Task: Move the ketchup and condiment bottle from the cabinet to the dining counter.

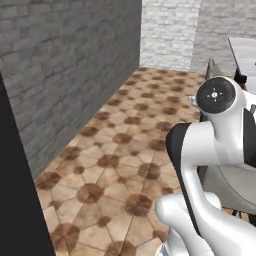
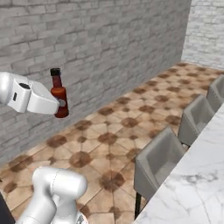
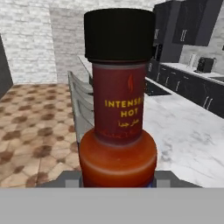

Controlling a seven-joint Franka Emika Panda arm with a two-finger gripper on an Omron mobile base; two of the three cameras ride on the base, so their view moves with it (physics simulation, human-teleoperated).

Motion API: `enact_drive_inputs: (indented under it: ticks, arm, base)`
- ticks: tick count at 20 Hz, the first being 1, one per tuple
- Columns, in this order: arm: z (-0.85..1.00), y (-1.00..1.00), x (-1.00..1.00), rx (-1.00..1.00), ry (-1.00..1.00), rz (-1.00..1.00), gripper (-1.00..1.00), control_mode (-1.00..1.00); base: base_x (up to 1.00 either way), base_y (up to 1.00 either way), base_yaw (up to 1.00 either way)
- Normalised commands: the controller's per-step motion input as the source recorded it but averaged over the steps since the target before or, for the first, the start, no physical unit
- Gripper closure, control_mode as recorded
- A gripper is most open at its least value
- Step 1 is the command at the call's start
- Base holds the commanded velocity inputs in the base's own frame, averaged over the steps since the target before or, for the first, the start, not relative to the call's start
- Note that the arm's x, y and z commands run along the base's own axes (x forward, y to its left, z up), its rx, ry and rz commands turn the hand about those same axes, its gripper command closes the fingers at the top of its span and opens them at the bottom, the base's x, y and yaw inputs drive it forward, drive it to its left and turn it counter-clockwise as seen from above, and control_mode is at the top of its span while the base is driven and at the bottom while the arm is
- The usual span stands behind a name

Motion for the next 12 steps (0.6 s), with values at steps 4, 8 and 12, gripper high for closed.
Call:
enact_drive_inputs:
  ticks: [4, 8, 12]
  arm:
    - [0.0, 0.0, 0.0, 0.0, 0.0, 0.0, 1.0, 1.0]
    - [0.0, 0.0, 0.0, 0.0, 0.0, 0.0, 1.0, 1.0]
    - [0.0, 0.0, 0.0, 0.0, 0.0, 0.0, 1.0, 1.0]
  base:
    - [0.69, 0.05, -0.28]
    - [0.72, 0.08, -0.26]
    - [0.75, 0.16, -0.25]
